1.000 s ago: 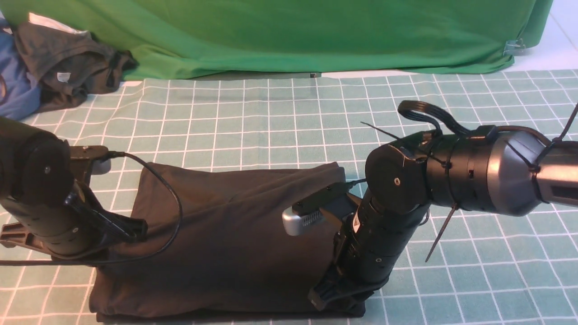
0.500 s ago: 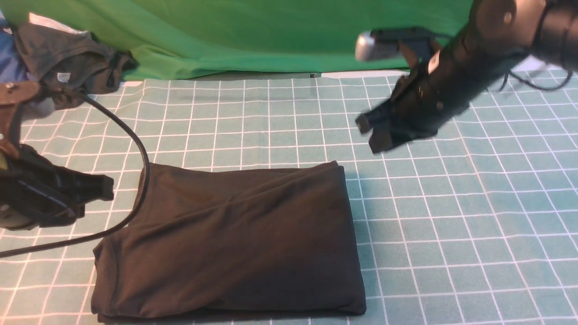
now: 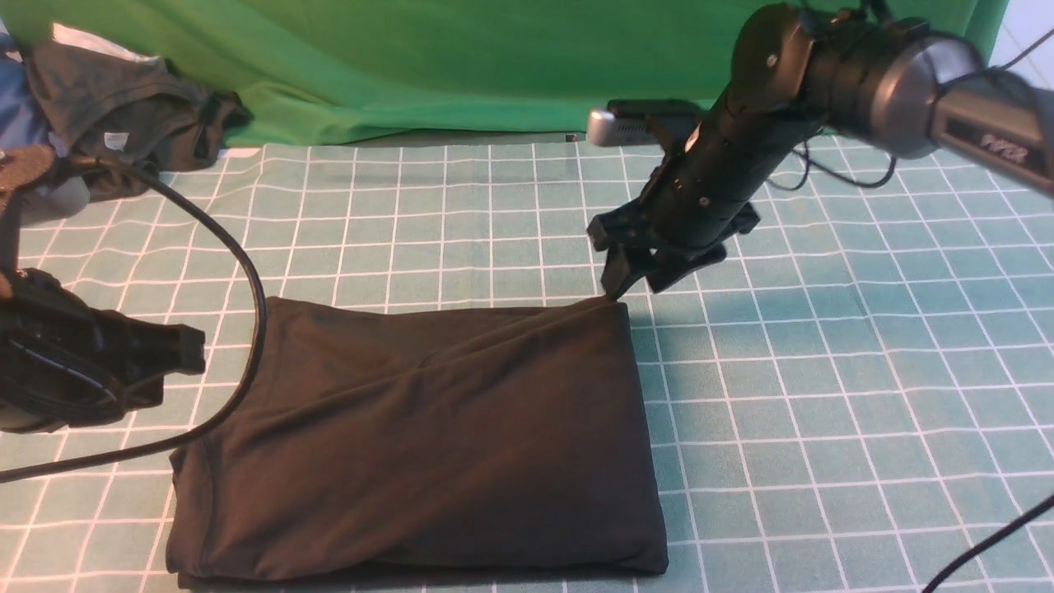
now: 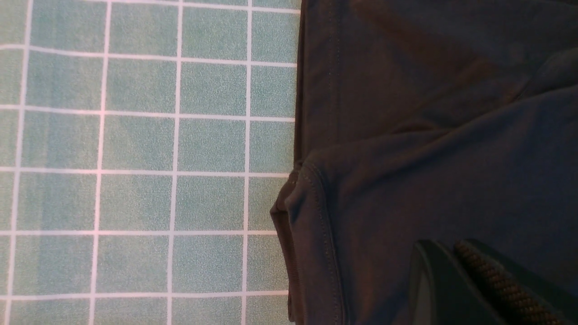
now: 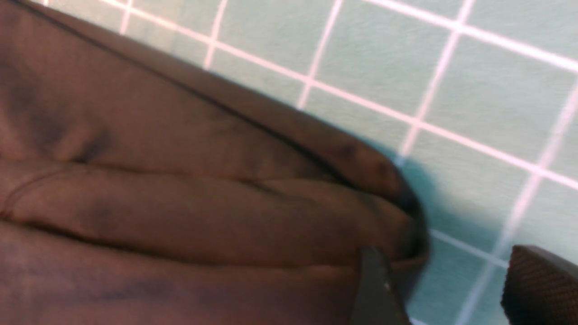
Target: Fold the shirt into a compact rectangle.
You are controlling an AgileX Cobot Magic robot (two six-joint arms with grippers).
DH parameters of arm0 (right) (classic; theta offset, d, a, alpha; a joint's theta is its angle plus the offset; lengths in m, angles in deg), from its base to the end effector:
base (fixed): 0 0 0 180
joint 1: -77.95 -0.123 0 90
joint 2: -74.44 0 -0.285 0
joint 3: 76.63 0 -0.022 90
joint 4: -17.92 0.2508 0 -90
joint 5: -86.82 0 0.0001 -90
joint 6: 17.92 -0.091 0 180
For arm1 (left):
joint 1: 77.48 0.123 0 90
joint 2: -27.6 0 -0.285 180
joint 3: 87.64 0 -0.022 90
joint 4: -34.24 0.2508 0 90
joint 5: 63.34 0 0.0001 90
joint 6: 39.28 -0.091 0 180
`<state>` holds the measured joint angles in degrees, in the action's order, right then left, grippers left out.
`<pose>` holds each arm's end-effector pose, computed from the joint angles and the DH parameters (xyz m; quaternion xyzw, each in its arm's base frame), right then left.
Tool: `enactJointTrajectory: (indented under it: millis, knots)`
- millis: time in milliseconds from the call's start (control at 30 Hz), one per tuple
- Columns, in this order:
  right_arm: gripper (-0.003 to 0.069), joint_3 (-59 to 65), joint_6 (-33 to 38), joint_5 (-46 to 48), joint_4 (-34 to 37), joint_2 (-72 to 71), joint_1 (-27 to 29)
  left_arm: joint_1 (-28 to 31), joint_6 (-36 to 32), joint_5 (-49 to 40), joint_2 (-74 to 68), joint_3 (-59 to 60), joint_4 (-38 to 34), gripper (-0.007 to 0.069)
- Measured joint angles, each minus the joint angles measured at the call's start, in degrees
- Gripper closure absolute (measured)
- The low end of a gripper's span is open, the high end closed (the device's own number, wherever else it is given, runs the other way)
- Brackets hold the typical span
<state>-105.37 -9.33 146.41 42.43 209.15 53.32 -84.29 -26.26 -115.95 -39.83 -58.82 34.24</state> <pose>0.4157 0.2264 0.1963 -0.1970 0.9529 0.2103 0.0944 0.1880 -0.0224 0.3028 -0.0522 0.9619 -0.0462 0.2644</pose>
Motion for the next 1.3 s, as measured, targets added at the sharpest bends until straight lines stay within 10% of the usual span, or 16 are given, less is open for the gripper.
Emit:
enactJointTrajectory:
  millis: [500, 867, 1300]
  knots:
    - [0.0184, -1.41, 2.39, 2.56, 4.25, 3.56, 0.00, 0.00, 0.00, 0.25, 0.00, 0.00, 0.00, 0.0613]
    - [0.0482, -1.47, 3.95, 2.37, 4.73, 3.56, 0.00, 0.00, 0.00, 0.25, 0.00, 0.00, -1.53, 0.0613]
    - [0.0615, -4.96, 6.76, 1.56, 4.34, 3.59, 0.00, 0.00, 0.00, 0.25, 0.00, 0.00, -1.57, 0.0613]
